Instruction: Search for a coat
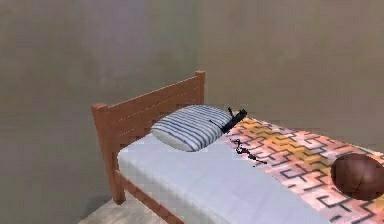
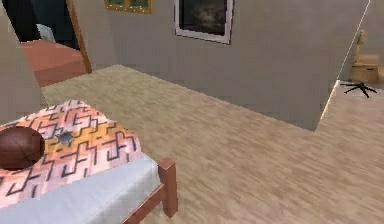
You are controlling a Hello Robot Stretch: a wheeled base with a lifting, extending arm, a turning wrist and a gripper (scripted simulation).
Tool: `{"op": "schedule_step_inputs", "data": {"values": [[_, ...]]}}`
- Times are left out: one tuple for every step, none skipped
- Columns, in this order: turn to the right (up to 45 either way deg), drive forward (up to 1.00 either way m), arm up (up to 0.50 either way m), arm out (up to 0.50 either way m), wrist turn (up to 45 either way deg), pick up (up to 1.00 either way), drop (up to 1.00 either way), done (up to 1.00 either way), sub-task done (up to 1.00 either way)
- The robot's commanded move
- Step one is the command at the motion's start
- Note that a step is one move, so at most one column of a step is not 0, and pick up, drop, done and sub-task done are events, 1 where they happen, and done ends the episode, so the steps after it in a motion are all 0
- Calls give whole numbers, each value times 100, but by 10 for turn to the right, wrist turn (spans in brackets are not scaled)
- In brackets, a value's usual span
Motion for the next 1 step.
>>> {"op": "schedule_step_inputs", "data": {"values": [[0,0,0,0,0,0,0,100,0]]}}
